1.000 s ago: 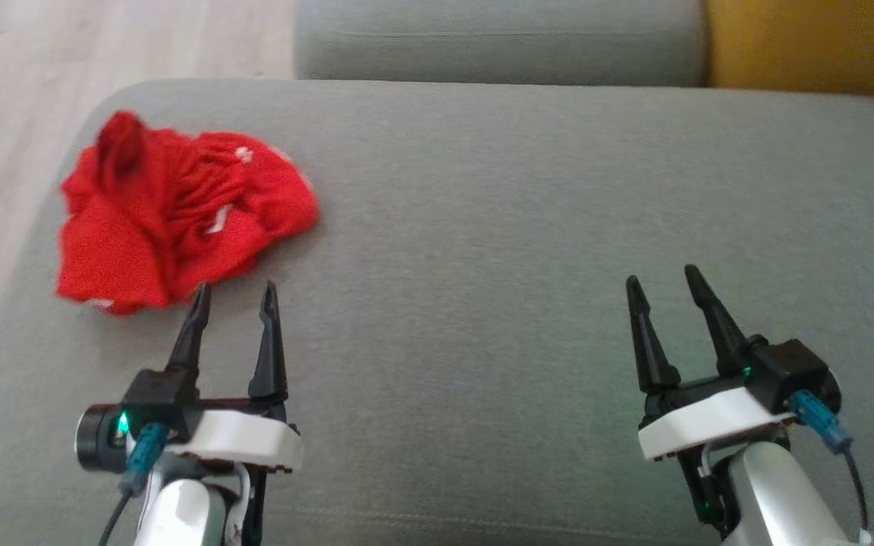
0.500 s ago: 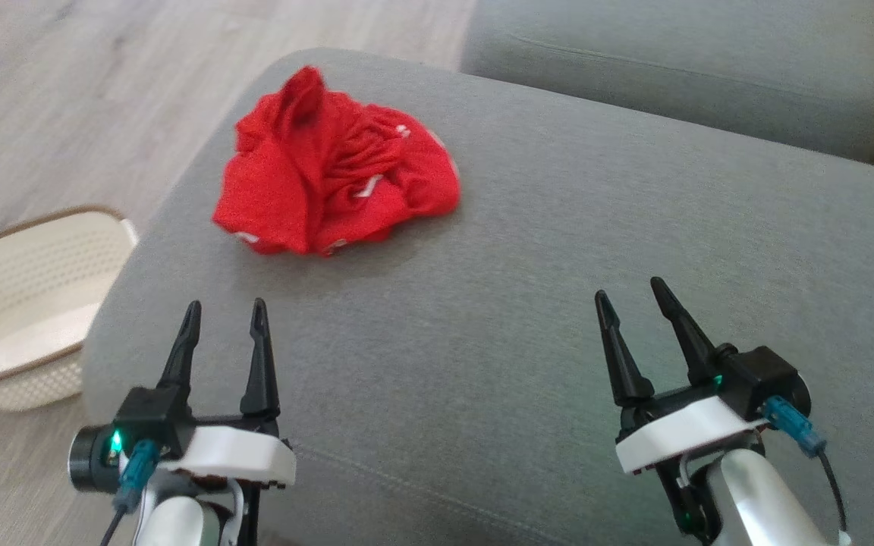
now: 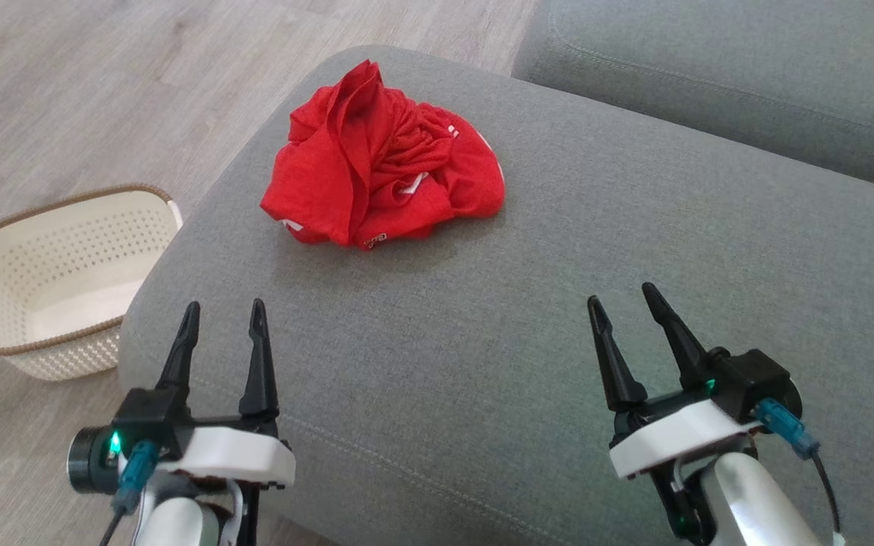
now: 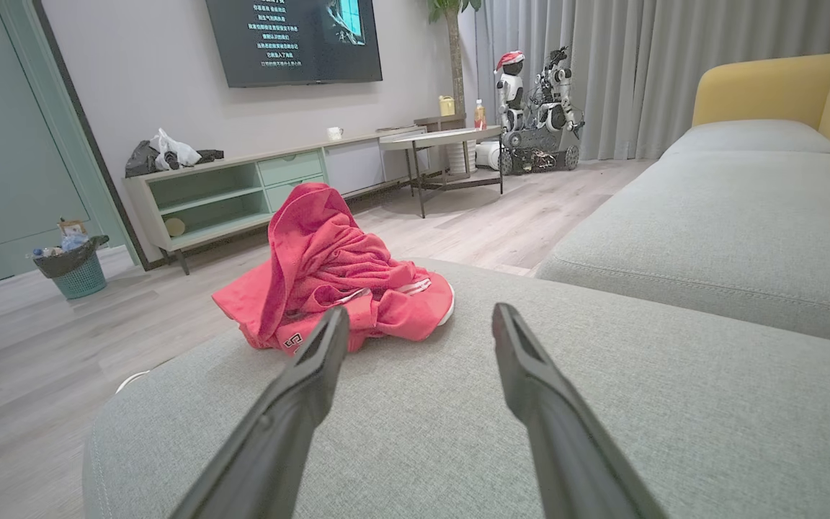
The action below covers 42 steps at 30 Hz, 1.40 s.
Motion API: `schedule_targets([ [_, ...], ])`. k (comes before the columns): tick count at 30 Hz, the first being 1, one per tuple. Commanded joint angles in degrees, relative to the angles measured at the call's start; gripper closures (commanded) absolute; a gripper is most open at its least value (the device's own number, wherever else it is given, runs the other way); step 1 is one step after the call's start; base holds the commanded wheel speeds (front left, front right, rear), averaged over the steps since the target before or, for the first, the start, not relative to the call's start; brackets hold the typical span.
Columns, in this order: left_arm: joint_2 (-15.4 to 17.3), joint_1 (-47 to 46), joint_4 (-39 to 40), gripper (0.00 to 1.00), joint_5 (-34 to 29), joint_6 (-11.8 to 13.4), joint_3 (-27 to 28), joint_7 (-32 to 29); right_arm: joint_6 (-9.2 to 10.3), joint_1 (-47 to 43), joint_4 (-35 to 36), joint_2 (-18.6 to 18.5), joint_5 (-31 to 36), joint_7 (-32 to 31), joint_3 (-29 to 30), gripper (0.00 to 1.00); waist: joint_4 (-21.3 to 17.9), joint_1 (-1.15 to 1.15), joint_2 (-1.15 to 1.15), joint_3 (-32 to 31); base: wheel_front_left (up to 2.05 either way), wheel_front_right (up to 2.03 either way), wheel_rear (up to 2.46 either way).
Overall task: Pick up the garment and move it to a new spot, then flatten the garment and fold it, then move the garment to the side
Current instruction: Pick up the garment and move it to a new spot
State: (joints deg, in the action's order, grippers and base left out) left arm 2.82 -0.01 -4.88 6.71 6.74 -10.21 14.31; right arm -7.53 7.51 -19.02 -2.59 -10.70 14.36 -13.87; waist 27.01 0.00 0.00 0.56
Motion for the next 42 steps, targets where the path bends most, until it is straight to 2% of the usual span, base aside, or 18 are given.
schedule_targets([
  [1,0.1,-1.3,2.3,0.0,-0.4,0.3,2.3,0.7,0.04,1.3,1.7,-0.3,-0.4,0.6,-1.2,0.0,-0.3,0.0,0.0,0.0,0.0,0.0,0.0],
  [10,0.1,-2.7,2.0,0.0,0.2,0.0,4.6,0.7,0.04,1.9,2.4,-0.3,-0.7,0.6,-0.7,0.0,-2.5,0.0,0.0,2.0,0.0,0.0,0.0],
  [16,0.2,-6.6,-0.1,0.0,0.0,-2.8,7.1,0.7,0.04,2.9,4.2,-0.3,1.1,0.6,1.8,0.0,-4.7,0.0,0.0,6.2,0.0,0.0,0.0],
  [22,3.0,-15.5,-9.0,0.0,-0.2,-6.7,8.2,0.7,0.04,4.6,7.4,-0.4,4.2,0.5,6.2,0.0,-6.9,0.0,0.0,11.9,0.0,0.0,0.0],
  [28,6.6,-28.2,-19.3,0.0,1.1,-8.7,9.7,-2.3,0.04,6.0,11.9,-1.1,5.2,-0.7,9.7,0.0,-8.8,0.0,0.0,16.6,0.0,0.0,0.0],
  [33,9.1,-37.4,-25.7,0.0,1.3,-10.1,9.3,-6.6,0.04,6.4,14.3,-1.9,5.5,-1.7,9.8,0.0,-10.1,0.0,0.0,19.7,0.0,0.0,0.0],
  [42,11.9,-48.9,-36.8,0.0,1.1,-11.5,7.8,-9.5,0.04,7.7,15.8,-2.2,5.1,-2.2,7.9,0.0,-12.8,0.0,0.0,22.9,0.0,0.0,0.0],
])
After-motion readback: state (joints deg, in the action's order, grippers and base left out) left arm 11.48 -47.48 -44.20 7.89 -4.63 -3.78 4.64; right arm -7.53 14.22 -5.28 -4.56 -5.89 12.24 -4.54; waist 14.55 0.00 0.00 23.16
